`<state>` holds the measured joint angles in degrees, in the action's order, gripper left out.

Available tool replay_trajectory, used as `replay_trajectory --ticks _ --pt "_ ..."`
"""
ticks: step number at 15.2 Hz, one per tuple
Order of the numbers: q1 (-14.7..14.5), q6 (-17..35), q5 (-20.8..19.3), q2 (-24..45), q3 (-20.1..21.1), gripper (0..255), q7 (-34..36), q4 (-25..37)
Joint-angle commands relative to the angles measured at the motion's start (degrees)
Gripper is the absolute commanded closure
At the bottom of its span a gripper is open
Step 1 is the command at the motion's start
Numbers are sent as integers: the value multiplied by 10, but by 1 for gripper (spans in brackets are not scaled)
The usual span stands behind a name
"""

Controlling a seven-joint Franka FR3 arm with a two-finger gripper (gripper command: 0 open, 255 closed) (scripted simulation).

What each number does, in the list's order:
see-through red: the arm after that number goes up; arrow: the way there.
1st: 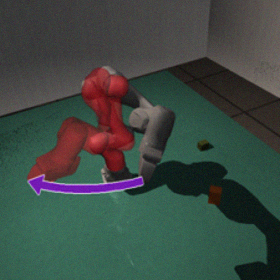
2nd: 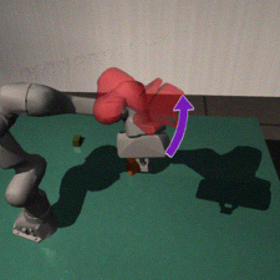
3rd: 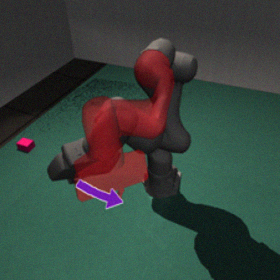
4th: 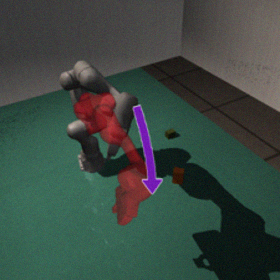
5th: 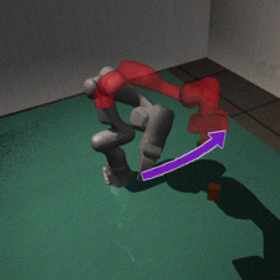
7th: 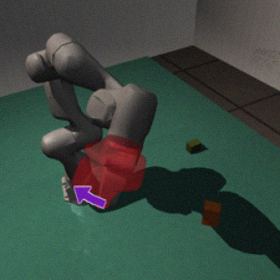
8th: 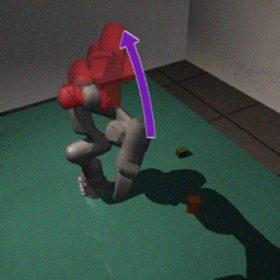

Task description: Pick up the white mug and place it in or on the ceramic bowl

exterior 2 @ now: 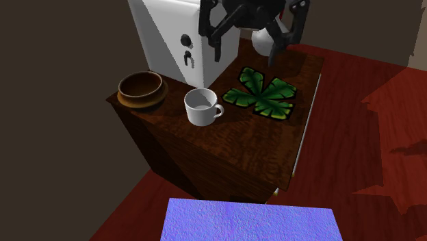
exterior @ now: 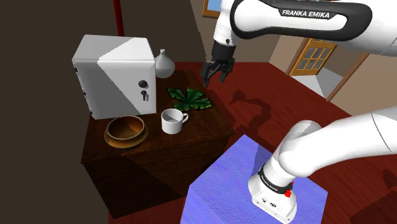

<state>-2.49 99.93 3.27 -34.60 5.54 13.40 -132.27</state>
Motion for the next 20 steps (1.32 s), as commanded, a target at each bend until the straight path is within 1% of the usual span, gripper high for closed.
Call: replay_trajectory --ticks 1,6,10,14,19,20 --pt "-5 31 3 27 16 0 14 -7" --pt "-13 96 4 112 53 0 53 3" --pt "-18 143 -6 188 82 0 86 25" --pt "-24 182 -27 271 106 0 124 57" --pt "-38 217 -66 378 126 0 174 112" --pt "-38 224 -67 381 126 0 175 108"
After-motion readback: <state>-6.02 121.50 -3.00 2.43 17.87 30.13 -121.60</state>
